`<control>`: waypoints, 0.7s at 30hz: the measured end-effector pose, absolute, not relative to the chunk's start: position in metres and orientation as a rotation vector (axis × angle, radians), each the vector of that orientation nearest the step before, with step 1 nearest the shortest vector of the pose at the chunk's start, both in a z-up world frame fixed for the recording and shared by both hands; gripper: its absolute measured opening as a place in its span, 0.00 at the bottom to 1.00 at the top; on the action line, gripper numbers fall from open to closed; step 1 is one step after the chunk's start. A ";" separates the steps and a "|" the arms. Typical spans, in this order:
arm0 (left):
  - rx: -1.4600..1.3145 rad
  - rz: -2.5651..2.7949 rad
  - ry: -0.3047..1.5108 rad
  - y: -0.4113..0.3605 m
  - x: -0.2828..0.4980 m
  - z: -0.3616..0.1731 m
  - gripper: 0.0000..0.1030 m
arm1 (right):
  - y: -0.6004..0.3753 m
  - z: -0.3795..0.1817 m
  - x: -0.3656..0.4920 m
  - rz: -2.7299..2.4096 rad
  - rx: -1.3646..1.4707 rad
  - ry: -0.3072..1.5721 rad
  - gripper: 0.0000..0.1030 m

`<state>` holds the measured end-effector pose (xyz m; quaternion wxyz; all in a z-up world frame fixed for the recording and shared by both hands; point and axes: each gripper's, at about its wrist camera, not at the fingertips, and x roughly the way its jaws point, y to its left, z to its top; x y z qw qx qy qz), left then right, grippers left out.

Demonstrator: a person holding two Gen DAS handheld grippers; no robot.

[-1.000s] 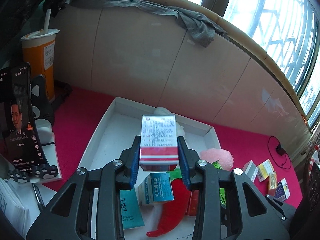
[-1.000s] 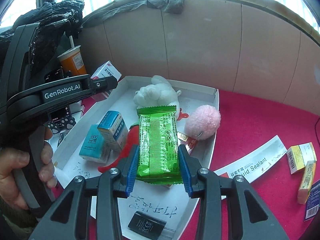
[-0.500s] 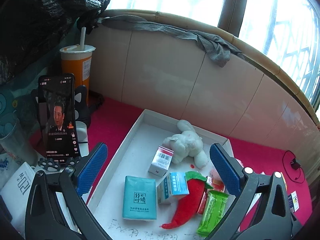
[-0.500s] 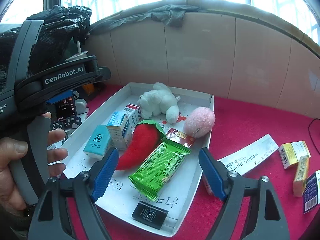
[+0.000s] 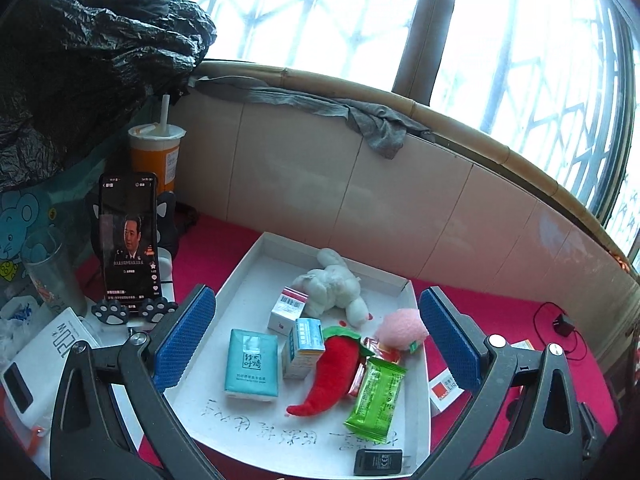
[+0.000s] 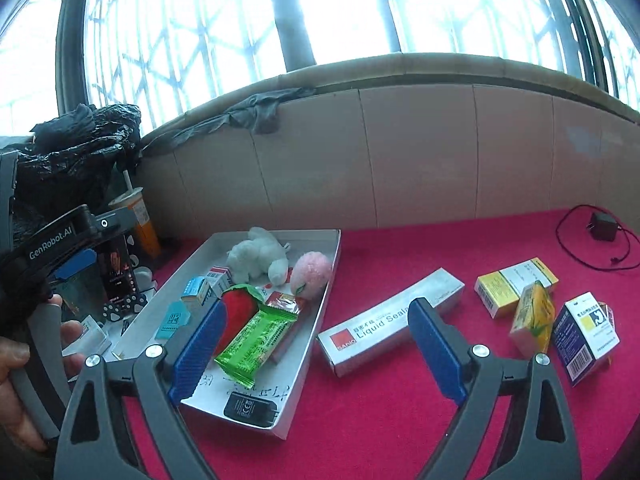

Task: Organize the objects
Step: 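Open both grippers and move them back toward the table items, then grasp the white Liquid Sealant box with the left gripper while the right gripper grasps the white-blue capsule box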

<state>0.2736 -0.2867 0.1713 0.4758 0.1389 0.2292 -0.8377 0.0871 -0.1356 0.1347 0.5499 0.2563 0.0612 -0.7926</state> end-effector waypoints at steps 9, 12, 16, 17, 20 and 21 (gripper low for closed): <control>0.464 -2.113 0.469 -0.258 0.232 0.164 1.00 | -0.103 0.139 0.067 -1.896 0.581 0.057 1.00; 0.510 -2.153 0.446 -0.250 0.216 0.159 1.00 | -0.082 0.141 0.043 -1.954 0.597 0.000 1.00; 0.597 -2.229 0.405 -0.239 0.191 0.150 1.00 | -0.046 0.135 0.004 -2.056 0.632 -0.054 1.00; 0.628 -2.261 0.393 -0.237 0.184 0.146 1.00 | -0.037 0.131 -0.006 -2.081 0.648 -0.063 1.00; 0.748 -2.389 0.301 -0.228 0.156 0.135 1.00 | -0.010 0.119 -0.036 -2.129 0.702 -0.072 1.00; 0.791 -2.435 0.256 -0.226 0.146 0.132 1.00 | -0.003 0.116 -0.045 -2.134 0.719 -0.063 1.00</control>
